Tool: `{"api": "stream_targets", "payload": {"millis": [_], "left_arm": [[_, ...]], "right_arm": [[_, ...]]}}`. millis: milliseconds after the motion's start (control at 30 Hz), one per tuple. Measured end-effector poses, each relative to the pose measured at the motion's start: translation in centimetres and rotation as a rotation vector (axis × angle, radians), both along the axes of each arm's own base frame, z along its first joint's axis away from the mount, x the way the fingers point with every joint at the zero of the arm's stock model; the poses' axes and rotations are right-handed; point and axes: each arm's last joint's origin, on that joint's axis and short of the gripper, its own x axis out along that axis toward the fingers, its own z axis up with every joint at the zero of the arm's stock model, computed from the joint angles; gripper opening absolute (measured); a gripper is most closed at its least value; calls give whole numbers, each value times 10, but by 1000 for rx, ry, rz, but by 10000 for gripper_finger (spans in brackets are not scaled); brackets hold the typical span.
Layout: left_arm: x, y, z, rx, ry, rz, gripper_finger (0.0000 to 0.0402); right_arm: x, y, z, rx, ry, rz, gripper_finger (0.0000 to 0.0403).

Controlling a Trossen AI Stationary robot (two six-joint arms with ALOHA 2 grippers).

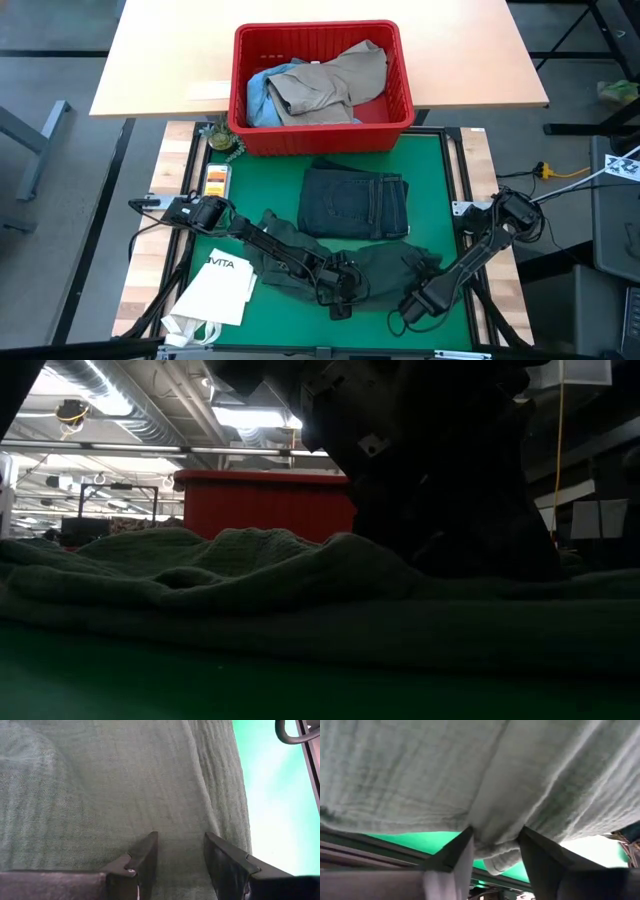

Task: Fold Laundry from Bin
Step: Fold the green shirt

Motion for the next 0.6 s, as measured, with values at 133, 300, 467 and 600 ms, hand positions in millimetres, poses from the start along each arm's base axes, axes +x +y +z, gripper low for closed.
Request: {"api": "stream_targets", "payload": {"millis": [133, 300, 467, 600], "left_arm": [[0, 0, 0, 0, -1, 0, 154], [0, 0, 0, -1, -1, 0, 154], [0, 0, 1, -3, -5, 1, 154], [3, -1, 4, -14, -41, -3, 153]], "right_arm": [[-3, 6, 5, 5, 1, 18, 91], [-9, 18, 14, 16, -6, 49, 11], [-17, 30, 25, -6, -37, 18, 38], [-26, 42, 29, 12, -68, 35, 38]]}}
